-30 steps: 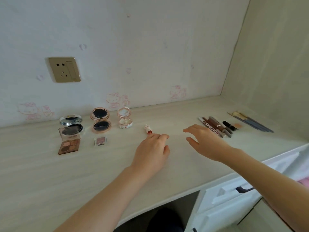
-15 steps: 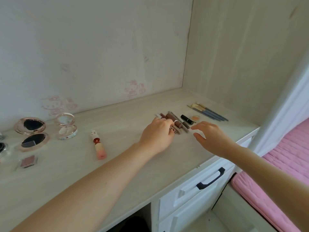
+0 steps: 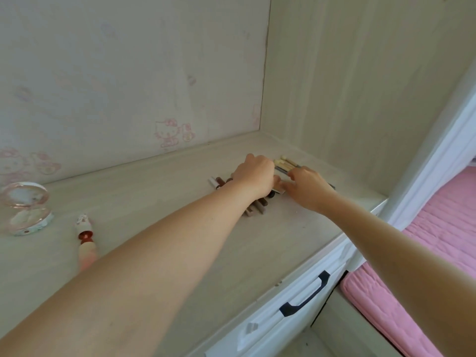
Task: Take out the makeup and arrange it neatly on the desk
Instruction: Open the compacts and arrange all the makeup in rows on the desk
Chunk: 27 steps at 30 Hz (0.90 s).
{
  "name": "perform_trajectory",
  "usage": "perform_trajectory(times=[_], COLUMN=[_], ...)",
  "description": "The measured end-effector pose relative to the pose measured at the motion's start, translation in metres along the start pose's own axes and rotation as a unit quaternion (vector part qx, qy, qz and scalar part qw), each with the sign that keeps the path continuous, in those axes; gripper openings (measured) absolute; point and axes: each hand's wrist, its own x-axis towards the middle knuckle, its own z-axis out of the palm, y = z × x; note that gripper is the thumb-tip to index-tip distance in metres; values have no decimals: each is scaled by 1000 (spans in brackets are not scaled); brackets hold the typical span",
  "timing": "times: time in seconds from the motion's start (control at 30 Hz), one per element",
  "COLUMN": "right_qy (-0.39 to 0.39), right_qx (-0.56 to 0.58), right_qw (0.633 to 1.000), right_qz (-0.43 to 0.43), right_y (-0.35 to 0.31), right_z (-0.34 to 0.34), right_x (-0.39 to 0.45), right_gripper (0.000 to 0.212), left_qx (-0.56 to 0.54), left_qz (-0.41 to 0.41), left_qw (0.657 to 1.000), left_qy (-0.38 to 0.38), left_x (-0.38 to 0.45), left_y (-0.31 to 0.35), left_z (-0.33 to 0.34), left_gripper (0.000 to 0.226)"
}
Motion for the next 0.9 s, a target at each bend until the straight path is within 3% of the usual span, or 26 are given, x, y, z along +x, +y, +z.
perform_trajectory(times=[0.1,0.23,0.5,0.67,0.9], right_qy=[-25,-25,7,80,110], right_qx=[-25,-29,89,219,247], right_qw=[999,999,996,971,961], right_qz=[1,1,27,55,49], right_y=[-4,-5,1,8,0], right_z=[1,2,1,3,-11], right_x=[1,2,-5,-21,-39], right_gripper=[68,75,48,24,18], left_qx=[44,14,-59,-152,-217], left_qz=[1,-14,-28,8,41], left_qw=[998,998,995,988,975], left_qy=[-41,-67,-74,-5,9], left_x=[6,10,7,-1,-19], left_y=[0,0,5,10,12], left_z=[4,5,6,2,-9], left_gripper=[21,18,25,10,7])
